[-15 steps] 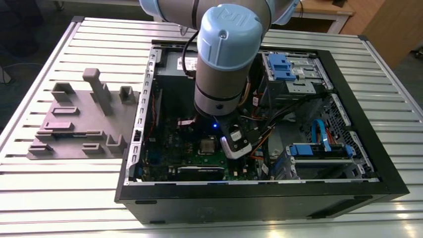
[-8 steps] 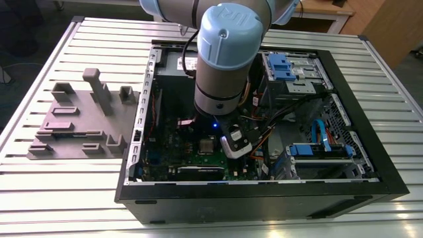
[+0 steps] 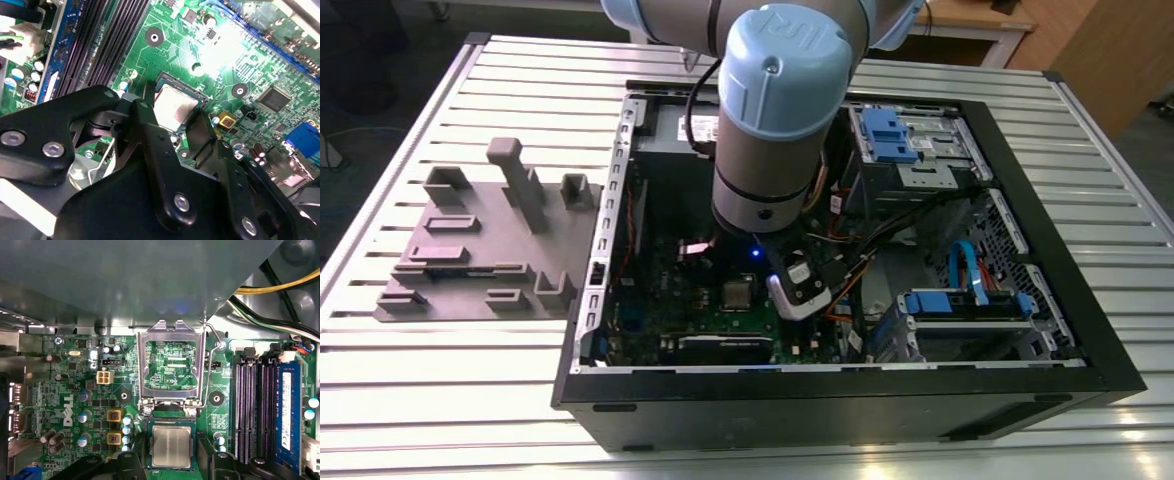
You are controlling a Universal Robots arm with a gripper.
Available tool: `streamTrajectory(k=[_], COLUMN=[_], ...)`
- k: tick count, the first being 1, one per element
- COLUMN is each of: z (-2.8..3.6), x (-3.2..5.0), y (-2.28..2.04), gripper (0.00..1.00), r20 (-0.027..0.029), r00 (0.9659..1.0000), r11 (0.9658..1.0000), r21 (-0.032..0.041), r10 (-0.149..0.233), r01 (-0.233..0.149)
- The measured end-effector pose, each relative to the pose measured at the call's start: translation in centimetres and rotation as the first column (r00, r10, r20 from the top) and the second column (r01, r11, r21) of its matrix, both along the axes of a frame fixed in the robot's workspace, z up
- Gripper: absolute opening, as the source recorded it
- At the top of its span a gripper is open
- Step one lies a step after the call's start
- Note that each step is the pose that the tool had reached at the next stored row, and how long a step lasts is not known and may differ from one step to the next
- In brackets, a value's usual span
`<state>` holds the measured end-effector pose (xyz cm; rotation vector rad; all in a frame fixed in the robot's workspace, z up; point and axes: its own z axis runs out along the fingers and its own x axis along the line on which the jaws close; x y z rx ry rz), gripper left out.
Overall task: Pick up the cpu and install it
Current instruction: 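Place the cpu into insertion slot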
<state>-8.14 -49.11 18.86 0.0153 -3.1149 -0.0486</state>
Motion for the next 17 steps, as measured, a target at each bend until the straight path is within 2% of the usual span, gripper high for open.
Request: streamTrajectory(k=[17], z=[0.18], x=[0.01], y=[-0.01], gripper=[0.5], r20=[-0.0001], r00=[1.0], r11=[1.0], r21=[-0.0001], r10=[0.0], r01=[0.0])
